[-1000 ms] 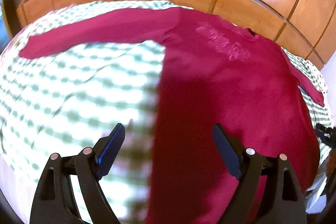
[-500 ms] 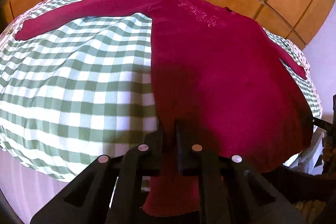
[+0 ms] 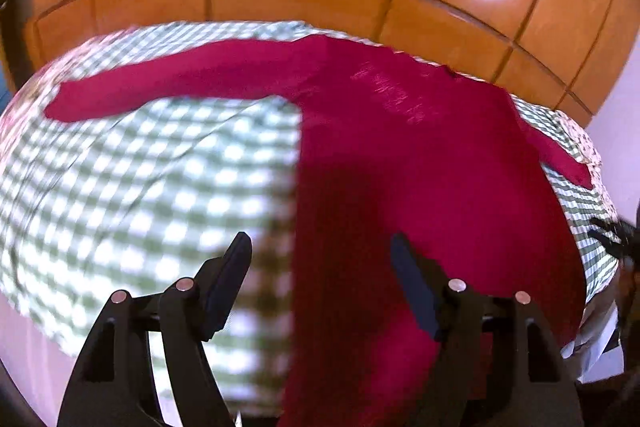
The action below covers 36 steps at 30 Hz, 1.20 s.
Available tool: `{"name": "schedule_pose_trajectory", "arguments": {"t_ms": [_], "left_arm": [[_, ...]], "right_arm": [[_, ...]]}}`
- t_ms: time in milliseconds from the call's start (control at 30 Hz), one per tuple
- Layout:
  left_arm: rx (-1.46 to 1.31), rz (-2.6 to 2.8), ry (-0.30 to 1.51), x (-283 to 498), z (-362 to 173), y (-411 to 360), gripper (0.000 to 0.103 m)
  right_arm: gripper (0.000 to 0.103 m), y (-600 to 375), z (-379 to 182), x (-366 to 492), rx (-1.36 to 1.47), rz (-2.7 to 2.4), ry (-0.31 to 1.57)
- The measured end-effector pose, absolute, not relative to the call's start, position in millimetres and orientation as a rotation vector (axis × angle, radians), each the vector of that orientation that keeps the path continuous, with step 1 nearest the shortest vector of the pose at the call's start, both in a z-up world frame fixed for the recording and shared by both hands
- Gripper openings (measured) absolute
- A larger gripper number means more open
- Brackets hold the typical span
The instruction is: Fold small clothes
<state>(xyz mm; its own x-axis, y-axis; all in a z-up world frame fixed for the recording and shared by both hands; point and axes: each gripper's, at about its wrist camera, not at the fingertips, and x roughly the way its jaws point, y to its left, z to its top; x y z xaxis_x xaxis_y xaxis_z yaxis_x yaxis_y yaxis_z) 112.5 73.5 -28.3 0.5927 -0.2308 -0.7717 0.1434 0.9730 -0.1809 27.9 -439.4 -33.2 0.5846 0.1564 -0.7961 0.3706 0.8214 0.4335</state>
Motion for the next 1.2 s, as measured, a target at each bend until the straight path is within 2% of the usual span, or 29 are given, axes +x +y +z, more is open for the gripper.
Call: {"name": "schedule_pose_trajectory", "arguments": {"t_ms": [233, 300, 400, 467, 500, 600, 733, 867, 1000, 1133, 1200], "left_arm": [[-0.072, -0.327, 0.959, 156, -41, -2, 0.072], [-0.06, -0.346, 0.972, 164, -42, -16, 0.072], [-0.027, -0.37, 0.988, 170, -47, -32, 0.073], [-0.014, -0.372, 1.002, 171, -51, -33, 0.073], [-0.011, -0.37, 1.008, 172, -53, -33, 0.073], [-0.04, -0.361, 1.02, 179, -56, -29, 0.073], [-0.107, -0.364, 1.032, 188, -59, -20, 0.073], [-0.155, -0.369, 1.015, 198, -55, -15, 0.073], [-0.213, -0.371, 1.003, 208, -50, -6, 0.073], [-0.265, -0.361, 0.989, 223, -46, 5, 0.073], [-0.291, -0.357, 0.979, 230, -43, 10, 0.076]], "right_arm": [[0.05, -572, -61, 78, 0.901, -0.493, 0.767], [0.046, -593, -68, 90, 0.94, -0.545, 0.74], [0.046, -622, -74, 108, 0.966, -0.61, 0.705], [0.028, -636, -74, 123, 0.929, -0.673, 0.722], [0.007, -643, -73, 128, 0.916, -0.699, 0.745], [0.006, -650, -55, 133, 0.868, -0.685, 0.723], [0.006, -600, 6, 163, 0.724, -0.481, 0.639], [0.006, -514, 47, 211, 0.546, -0.224, 0.648], [0.006, -422, 57, 253, 0.449, -0.021, 0.676], [0.006, -319, 40, 283, 0.358, 0.156, 0.757], [0.006, -284, 31, 289, 0.334, 0.236, 0.797]]}}
